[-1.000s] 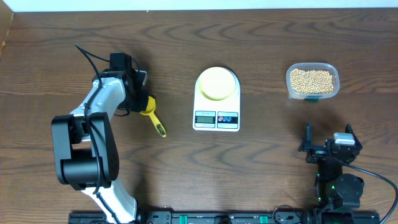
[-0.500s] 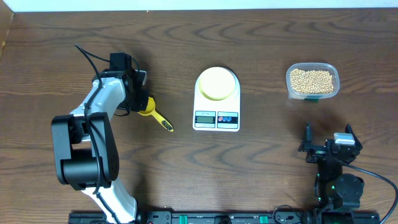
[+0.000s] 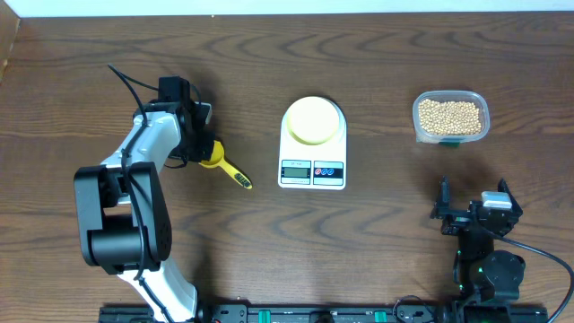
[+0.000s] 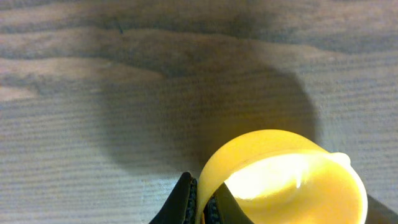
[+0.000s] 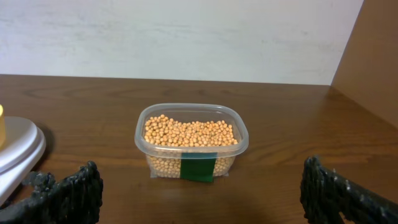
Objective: Scoop item into bowl and weigh 50g on scale
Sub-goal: 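Close the left gripper on the scoop rim and lift it, then hold the yellow scoop raised with the left gripper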
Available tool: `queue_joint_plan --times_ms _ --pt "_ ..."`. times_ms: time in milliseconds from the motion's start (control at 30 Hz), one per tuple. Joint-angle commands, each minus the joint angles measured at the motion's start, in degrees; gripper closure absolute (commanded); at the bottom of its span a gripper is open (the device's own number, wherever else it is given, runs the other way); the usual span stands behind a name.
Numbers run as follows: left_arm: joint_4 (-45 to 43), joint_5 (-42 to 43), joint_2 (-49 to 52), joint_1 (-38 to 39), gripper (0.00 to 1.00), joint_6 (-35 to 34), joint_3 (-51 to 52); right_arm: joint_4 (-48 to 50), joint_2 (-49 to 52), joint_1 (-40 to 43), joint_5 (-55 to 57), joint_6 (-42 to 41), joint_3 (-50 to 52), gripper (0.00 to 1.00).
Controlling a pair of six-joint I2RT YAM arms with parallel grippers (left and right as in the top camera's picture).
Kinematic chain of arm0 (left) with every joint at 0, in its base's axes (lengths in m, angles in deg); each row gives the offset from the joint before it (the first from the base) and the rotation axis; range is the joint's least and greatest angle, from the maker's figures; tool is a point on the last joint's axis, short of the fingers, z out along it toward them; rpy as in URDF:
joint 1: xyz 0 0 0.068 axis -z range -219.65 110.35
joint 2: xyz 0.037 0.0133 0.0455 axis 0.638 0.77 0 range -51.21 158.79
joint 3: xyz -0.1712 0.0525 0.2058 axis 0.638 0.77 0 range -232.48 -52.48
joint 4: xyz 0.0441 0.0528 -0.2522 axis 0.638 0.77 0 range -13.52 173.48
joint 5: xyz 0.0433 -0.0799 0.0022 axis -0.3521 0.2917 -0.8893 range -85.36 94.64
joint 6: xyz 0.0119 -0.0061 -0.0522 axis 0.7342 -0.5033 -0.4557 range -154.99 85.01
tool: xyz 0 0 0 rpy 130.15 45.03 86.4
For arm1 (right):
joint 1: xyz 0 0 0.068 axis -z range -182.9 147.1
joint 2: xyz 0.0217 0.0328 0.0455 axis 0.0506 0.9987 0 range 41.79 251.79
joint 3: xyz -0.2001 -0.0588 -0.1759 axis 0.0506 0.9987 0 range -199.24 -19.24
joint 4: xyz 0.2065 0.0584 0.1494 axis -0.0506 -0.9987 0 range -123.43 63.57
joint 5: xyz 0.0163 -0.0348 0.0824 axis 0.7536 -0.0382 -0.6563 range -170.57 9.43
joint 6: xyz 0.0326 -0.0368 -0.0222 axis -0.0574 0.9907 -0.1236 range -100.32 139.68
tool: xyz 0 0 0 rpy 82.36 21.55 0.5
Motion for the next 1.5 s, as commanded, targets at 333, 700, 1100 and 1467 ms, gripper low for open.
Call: queue_joint_plan --times_ms 333,700,1100,1467 --pt "1.57 -0.70 -12.39 -0.24 0.92 0.04 0.44 -0.22 -0.35 -0.48 0.44 -0.70 0.04 0.01" --pt "2.27 0.17 -23.15 -0.22 0.92 -3.58 0.44 -0.22 -0.35 -0.48 0.44 -0.70 0.04 0.01" --pt "2.36 4.70 -25.73 -0.22 0.92 -6.03 0.44 -0.22 -0.35 -0.48 0.44 -0.70 0.04 0.01" --pt "2.43 4.70 -25.75 -0.22 0.92 -7.63 0.44 -0.22 -0.35 -0.48 0.44 -0.70 0.04 0.01"
